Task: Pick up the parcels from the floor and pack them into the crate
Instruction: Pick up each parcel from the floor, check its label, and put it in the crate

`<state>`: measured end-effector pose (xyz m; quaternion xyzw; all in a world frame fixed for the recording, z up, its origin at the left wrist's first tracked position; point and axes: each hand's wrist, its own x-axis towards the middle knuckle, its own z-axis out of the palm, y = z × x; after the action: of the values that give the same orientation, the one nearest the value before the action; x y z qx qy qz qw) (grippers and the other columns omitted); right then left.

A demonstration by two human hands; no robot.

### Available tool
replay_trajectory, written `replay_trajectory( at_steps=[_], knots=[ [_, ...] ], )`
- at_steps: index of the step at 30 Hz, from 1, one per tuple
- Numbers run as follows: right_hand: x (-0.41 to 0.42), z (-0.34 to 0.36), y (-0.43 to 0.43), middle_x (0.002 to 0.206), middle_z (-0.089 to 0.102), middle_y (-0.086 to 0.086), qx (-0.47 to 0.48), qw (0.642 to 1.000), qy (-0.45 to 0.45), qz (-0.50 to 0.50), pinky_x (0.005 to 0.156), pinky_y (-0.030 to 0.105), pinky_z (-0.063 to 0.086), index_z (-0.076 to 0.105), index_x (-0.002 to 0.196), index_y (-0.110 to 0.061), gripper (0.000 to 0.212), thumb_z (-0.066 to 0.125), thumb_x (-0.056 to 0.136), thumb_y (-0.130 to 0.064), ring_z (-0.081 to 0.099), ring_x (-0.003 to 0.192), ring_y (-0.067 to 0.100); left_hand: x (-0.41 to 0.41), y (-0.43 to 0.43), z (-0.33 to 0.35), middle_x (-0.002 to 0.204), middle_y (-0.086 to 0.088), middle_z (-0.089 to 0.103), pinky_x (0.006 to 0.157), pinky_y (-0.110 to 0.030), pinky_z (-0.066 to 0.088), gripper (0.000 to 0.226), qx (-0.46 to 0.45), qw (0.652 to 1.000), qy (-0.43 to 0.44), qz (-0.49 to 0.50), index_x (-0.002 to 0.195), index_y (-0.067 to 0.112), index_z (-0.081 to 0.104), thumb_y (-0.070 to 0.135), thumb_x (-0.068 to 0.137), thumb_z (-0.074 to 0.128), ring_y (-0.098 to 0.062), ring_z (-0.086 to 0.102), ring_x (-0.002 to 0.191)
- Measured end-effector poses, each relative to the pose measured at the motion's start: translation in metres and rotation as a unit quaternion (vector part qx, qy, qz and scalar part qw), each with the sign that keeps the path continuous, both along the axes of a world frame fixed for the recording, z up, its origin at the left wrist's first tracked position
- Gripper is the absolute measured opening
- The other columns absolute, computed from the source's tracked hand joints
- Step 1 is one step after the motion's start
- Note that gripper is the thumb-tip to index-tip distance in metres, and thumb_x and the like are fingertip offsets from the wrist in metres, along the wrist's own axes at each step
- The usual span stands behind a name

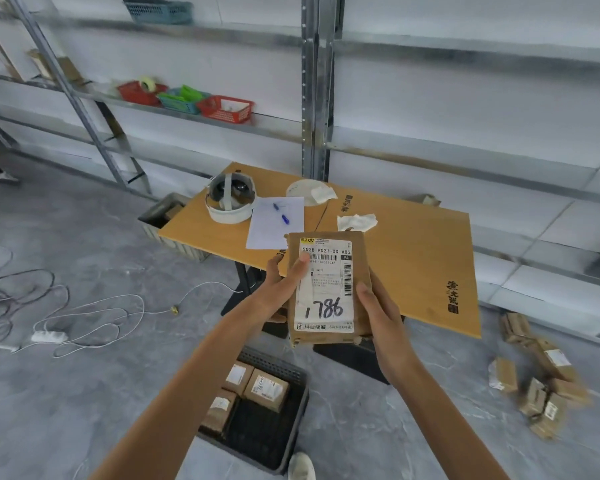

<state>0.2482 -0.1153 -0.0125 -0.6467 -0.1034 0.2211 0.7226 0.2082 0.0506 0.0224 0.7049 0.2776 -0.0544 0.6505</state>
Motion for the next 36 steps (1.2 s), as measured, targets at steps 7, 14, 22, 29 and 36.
replay_trajectory(
  at_steps=[7, 14, 22, 29, 36],
  knots=[
    [0.049, -0.011, 0.059, 0.152, 0.026, -0.013, -0.025, 0.998, 0.052, -0.013, 0.114, 0.045, 0.026, 0.023, 0.146, -0.039, 0.077, 0.044, 0.075, -0.06, 0.026, 0.141, 0.014, 0.023, 0.068, -0.012, 0.116, -0.005, 0.065, 0.087, -0.051, 0.053, 0.101, -0.066, 0.995, 0.001, 0.074, 0.143, 0.024, 0.019, 0.073, 0.06, 0.05, -0.025, 0.065, 0.102],
    [0.028, -0.038, 0.132, 0.145, 0.041, -0.004, -0.001, 0.99, 0.135, 0.028, 0.107, 0.055, 0.035, 0.007, 0.147, -0.042, 0.108, 0.065, 0.062, -0.073, 0.038, 0.135, 0.019, 0.035, 0.125, -0.035, 0.128, -0.01, 0.057, 0.081, -0.043, 0.054, 0.082, -0.057, 0.989, -0.016, 0.137, 0.149, 0.025, 0.006, 0.054, 0.086, 0.05, -0.028, 0.062, 0.106],
    [0.005, -0.064, 0.198, 0.126, 0.059, 0.006, 0.064, 0.968, 0.231, -0.069, 0.097, 0.053, 0.047, 0.031, 0.14, -0.03, 0.086, 0.072, 0.068, -0.054, 0.061, 0.111, 0.027, 0.031, 0.194, -0.061, 0.131, -0.001, 0.055, 0.097, -0.042, 0.048, 0.088, 0.045, 0.997, -0.046, 0.05, 0.148, 0.03, 0.009, 0.06, 0.081, 0.056, -0.02, 0.056, 0.116],
    [-0.008, -0.137, 0.211, 0.103, 0.067, 0.005, -0.085, 0.963, 0.213, -0.14, 0.083, 0.045, 0.055, 0.025, 0.135, -0.026, 0.065, 0.065, 0.084, -0.035, 0.067, 0.094, 0.02, 0.01, 0.266, -0.145, 0.102, 0.009, 0.066, 0.082, -0.038, 0.056, 0.055, 0.147, 0.979, 0.008, -0.145, 0.105, 0.026, 0.057, 0.052, 0.06, 0.077, -0.015, 0.064, 0.097],
    [-0.039, -0.31, 0.227, 0.113, 0.061, 0.011, -0.168, 0.917, 0.319, -0.169, 0.072, 0.032, 0.056, 0.031, 0.119, -0.022, 0.043, 0.061, 0.09, -0.026, 0.066, 0.091, 0.016, -0.038, 0.245, -0.35, 0.099, 0.006, 0.067, 0.077, -0.031, 0.055, 0.05, 0.087, 0.97, 0.193, -0.122, 0.104, 0.017, 0.057, 0.05, 0.07, 0.075, -0.012, 0.064, 0.087]
  ],
)
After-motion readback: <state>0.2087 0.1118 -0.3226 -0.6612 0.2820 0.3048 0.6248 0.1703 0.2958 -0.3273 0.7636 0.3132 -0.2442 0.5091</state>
